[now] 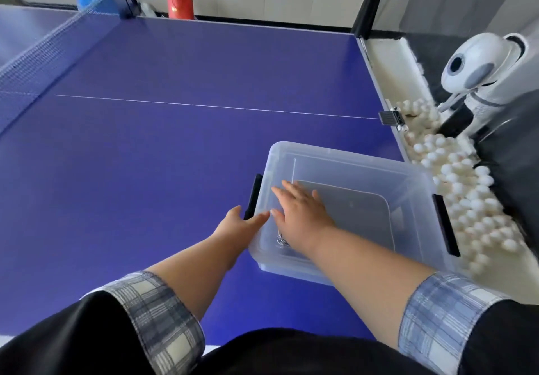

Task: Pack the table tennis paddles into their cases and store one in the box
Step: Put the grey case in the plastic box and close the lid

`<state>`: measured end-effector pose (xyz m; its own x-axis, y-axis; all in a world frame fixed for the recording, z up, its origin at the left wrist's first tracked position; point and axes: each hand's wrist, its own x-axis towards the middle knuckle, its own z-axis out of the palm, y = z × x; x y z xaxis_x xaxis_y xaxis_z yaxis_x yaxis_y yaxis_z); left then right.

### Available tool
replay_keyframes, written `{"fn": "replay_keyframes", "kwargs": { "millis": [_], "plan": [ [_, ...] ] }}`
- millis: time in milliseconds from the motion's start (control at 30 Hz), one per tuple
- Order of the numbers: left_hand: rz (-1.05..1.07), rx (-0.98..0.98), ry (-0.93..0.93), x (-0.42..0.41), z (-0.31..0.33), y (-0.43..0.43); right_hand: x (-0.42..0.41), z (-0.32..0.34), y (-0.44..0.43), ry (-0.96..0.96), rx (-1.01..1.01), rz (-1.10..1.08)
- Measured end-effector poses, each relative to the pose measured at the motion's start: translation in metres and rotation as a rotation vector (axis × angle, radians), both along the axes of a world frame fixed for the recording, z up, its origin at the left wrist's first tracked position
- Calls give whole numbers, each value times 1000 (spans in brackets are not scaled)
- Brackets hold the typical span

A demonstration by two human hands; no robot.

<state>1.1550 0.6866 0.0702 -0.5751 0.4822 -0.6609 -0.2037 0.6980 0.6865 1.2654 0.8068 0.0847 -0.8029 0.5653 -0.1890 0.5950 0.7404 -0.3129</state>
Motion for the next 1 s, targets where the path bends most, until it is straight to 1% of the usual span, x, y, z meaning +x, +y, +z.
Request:
{"fn": "replay_keyframes", "kwargs": {
  "millis": [67, 133, 267, 400, 567, 833, 933, 1000],
  "plan": [
    [-54, 78, 22, -7, -5, 5, -10, -7, -4, -20, 29, -32],
    [-104, 151, 83, -10, -6, 10, -11, -13, -6, -28, 76, -46],
    [-211, 188, 229, -6, -3, 15, -7, -18, -7, 15, 86, -61],
    [-251, 142, 304, -1, 0, 16, -6, -18, -7, 55, 62, -78],
    [-304, 75, 358, -2, 3, 24, -8, -20, -3, 32, 67, -90],
    [-366, 28, 467, 1, 10, 28, -9, -17, -2, 4, 34, -71],
    [-381, -1, 462, 1, 9, 30, -8, -18, -2, 4, 24, -58],
    [-426, 5, 484, 2, 9, 30, -7, -17, -1, 35, 11, -71]
  ]
}}
